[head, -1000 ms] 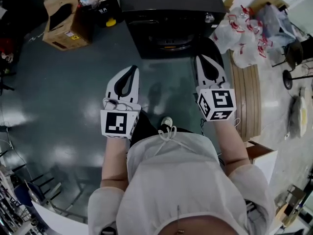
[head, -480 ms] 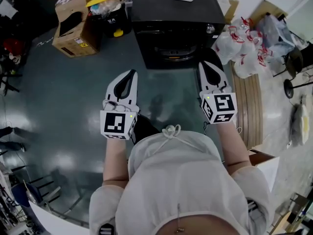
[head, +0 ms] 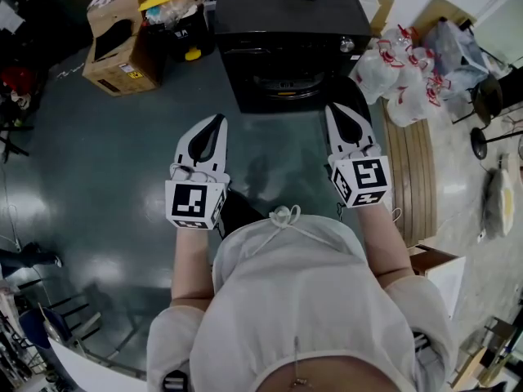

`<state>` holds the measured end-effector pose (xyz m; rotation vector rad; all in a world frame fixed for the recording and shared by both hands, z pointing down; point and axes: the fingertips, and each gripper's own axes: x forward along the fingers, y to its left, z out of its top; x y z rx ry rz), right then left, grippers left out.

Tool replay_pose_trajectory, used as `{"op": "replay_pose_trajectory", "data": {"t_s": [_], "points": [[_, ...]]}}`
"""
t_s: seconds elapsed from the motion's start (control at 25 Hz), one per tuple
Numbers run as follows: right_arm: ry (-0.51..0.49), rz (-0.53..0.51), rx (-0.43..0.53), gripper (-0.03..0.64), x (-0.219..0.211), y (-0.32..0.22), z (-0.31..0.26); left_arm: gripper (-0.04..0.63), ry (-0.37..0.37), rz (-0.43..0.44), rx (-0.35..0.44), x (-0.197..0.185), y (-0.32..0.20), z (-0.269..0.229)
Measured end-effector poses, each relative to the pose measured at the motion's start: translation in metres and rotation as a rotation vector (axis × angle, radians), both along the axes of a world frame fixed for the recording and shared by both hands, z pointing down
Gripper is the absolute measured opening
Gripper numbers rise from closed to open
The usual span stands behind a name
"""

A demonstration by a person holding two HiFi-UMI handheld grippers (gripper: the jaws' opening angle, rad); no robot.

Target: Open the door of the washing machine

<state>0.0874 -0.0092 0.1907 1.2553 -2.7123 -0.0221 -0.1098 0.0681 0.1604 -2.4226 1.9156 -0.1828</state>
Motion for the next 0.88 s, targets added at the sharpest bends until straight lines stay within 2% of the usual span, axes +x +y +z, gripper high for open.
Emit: {"op": "replay_pose_trajectory", "data": {"t_s": [0.28,0.88], "points": [[-0.022,-0.002,0.025,0.002,-0.0018,0.0014,-0.0021,0.021,0.0,0.009,-0.006,0.0012,-0.0037,0.0018],[-0.05,0.018,0.005,0.002,-0.0001,0.0017,-0.0002,0.021,0.008,0.009,-0.014,0.0036,-0.001,0.0053]]}}
